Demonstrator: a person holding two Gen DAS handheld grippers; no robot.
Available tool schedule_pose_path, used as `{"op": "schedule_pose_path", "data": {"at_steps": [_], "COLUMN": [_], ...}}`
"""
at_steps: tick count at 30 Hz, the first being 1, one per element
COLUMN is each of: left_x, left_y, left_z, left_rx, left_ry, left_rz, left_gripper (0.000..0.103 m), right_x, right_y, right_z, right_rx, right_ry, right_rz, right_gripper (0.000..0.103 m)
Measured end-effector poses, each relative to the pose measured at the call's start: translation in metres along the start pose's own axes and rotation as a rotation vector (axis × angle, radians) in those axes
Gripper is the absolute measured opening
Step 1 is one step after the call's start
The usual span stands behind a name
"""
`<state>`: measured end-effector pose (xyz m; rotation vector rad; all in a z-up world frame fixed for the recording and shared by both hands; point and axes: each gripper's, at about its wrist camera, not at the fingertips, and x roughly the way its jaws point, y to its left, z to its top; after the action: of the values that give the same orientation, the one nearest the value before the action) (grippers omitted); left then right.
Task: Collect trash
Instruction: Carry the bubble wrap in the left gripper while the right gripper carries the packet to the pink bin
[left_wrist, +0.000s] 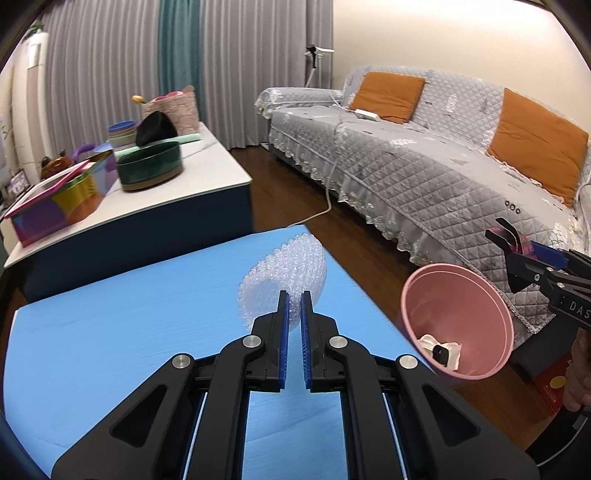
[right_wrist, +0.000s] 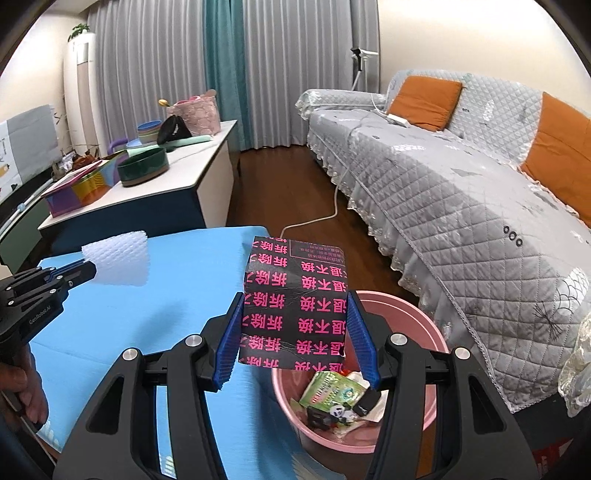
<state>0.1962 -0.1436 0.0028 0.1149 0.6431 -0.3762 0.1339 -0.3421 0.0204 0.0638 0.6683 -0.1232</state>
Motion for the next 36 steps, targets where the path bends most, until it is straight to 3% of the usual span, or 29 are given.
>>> {"op": "schedule_pose_path", "data": {"at_steps": [36], "left_x": [0.032], "left_y": [-0.115], "left_z": [0.007], "left_rx": [0.120], "left_ry": [0.015], "left_rz": [-0.164], "left_gripper": [0.006], "right_x": [0.004], "right_y": [-0.079], "right_z": [-0.016], "right_rx": [0.086], "right_ry": [0.026], "right_rz": [-0.118], "right_gripper": [0.054]}}
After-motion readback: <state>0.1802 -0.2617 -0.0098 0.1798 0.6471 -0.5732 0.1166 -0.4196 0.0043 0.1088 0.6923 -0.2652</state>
